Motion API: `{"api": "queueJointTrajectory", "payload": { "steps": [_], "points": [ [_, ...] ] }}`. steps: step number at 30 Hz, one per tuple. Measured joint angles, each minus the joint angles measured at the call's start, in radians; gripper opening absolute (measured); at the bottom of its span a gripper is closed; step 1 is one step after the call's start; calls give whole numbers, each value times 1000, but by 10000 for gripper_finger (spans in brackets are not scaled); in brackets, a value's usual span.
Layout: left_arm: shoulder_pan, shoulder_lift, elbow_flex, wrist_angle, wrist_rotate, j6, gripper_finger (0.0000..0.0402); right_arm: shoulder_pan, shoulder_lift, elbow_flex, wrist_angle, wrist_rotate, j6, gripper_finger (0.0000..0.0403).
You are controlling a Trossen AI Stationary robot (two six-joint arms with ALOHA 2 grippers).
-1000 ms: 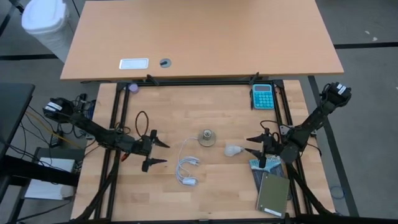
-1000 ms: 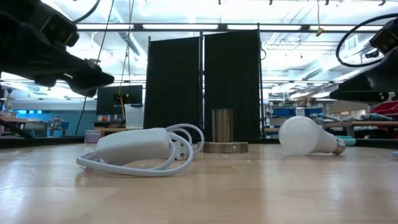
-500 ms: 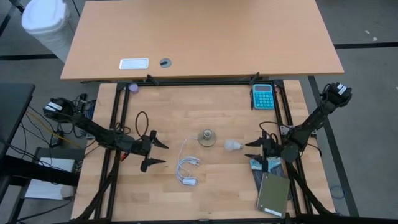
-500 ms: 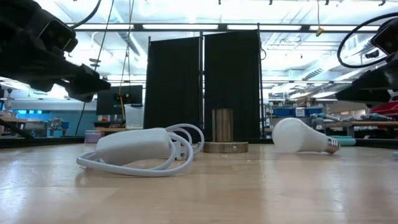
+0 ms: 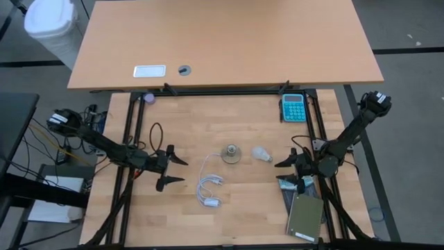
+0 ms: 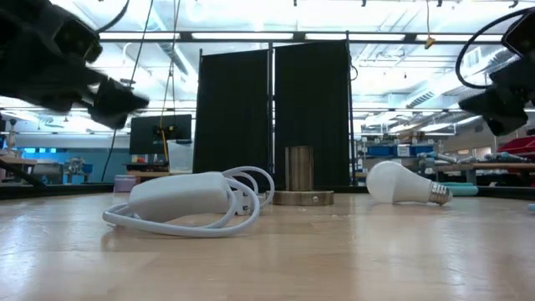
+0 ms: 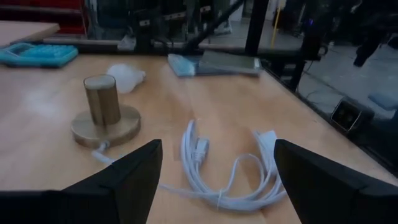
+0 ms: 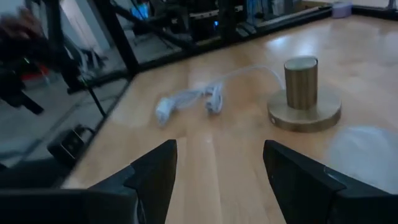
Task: Screw lightbulb
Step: Return to Home Position
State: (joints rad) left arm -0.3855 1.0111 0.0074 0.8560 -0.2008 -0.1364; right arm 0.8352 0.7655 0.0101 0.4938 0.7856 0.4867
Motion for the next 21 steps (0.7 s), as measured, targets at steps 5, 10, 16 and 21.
{"api": "queueJointTrajectory", "payload": {
  "steps": [5,10,16,21],
  "points": [
    [0,-164,0,-86,-1,0,314,0,-133,0,-33,-2,0,242],
    [0,-329,0,-224,-2,0,314,0,-245,0,-49,-1,0,242],
    [0,-475,0,-422,-2,1,314,-26,-360,0,-93,-4,0,242],
    [0,-575,0,-610,-2,1,314,-97,-470,-1,-174,-4,0,242]
  ]
}}
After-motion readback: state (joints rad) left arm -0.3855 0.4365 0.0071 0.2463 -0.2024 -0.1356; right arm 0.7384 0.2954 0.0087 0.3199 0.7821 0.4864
